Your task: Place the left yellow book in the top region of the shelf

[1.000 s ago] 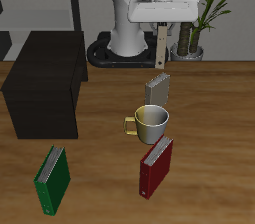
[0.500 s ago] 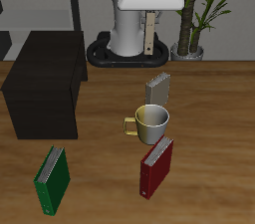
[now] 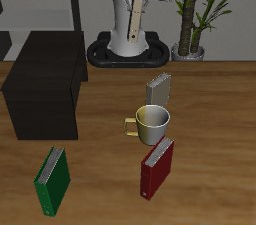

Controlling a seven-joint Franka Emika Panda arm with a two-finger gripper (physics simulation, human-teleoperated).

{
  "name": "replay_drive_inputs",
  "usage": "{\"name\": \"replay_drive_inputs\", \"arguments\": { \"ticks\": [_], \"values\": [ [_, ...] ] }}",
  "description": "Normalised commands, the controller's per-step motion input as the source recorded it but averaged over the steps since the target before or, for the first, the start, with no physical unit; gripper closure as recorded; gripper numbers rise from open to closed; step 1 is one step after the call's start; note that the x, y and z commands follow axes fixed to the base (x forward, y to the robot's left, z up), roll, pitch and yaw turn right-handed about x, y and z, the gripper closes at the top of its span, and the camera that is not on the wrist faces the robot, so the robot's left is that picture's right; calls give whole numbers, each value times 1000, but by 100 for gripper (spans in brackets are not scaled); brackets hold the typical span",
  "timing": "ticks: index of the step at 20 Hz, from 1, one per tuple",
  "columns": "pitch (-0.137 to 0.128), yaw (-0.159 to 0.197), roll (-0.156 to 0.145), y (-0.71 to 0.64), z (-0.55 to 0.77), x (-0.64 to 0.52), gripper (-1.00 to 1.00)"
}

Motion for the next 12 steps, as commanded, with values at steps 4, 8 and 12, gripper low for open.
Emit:
{"name": "replay_drive_inputs", "arguments": {
  "ticks": [4, 8, 12],
  "values": [
    [5, 16, -74, -275, -128, -31, 100],
    [-18, 52, -83, -244, -257, 4, 100],
    [45, 23, -63, -209, -400, 117, 100]
  ]
}}
